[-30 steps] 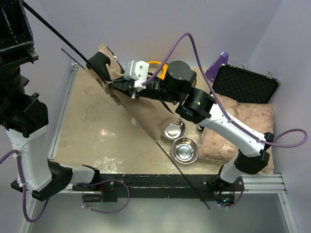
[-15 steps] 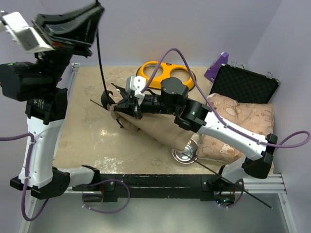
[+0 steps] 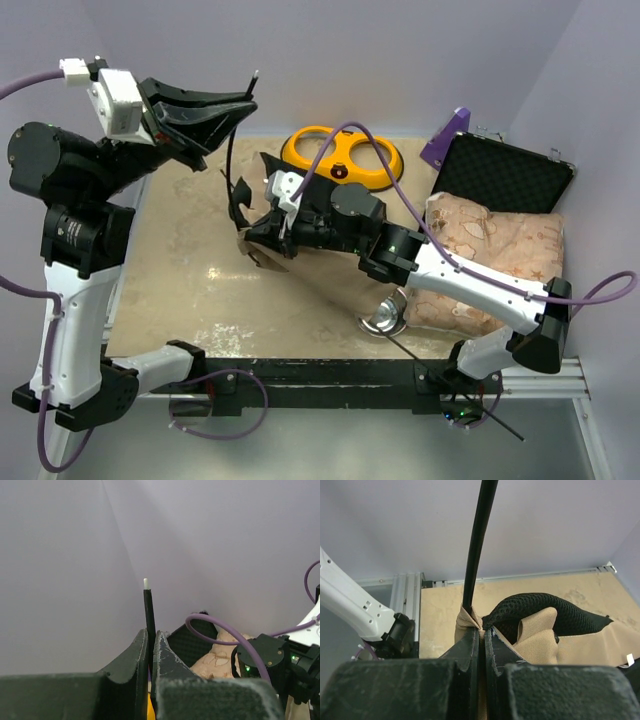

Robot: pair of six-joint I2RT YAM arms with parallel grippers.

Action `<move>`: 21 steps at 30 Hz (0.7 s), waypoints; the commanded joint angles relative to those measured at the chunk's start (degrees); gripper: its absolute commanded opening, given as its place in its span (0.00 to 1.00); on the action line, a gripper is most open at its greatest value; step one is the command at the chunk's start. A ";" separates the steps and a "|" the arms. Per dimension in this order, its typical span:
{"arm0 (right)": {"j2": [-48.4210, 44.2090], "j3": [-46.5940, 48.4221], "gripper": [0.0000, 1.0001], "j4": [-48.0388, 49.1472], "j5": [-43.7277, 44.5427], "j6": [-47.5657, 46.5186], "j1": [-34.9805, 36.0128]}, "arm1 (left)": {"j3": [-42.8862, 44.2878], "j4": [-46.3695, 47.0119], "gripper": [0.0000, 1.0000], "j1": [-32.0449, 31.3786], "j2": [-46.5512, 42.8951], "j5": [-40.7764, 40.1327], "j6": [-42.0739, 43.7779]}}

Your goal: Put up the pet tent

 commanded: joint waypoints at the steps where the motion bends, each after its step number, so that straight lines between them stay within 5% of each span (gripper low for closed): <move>1: -6.08 0.93 0.00 12.66 1.65 1.89 0.23 | 0.27 -22.69 0.00 1.29 0.44 6.36 11.99; 5: -6.70 -1.88 0.00 11.69 1.75 1.62 0.23 | 0.54 -35.44 0.00 1.29 0.26 7.60 18.34; 19: -7.66 -6.28 0.00 9.93 -1.07 0.48 0.23 | 4.66 -57.17 0.00 1.29 -1.76 6.29 34.25; 21: -7.84 -6.37 0.07 9.67 -1.33 0.39 0.32 | 5.54 -59.10 0.00 1.29 -1.59 5.93 35.56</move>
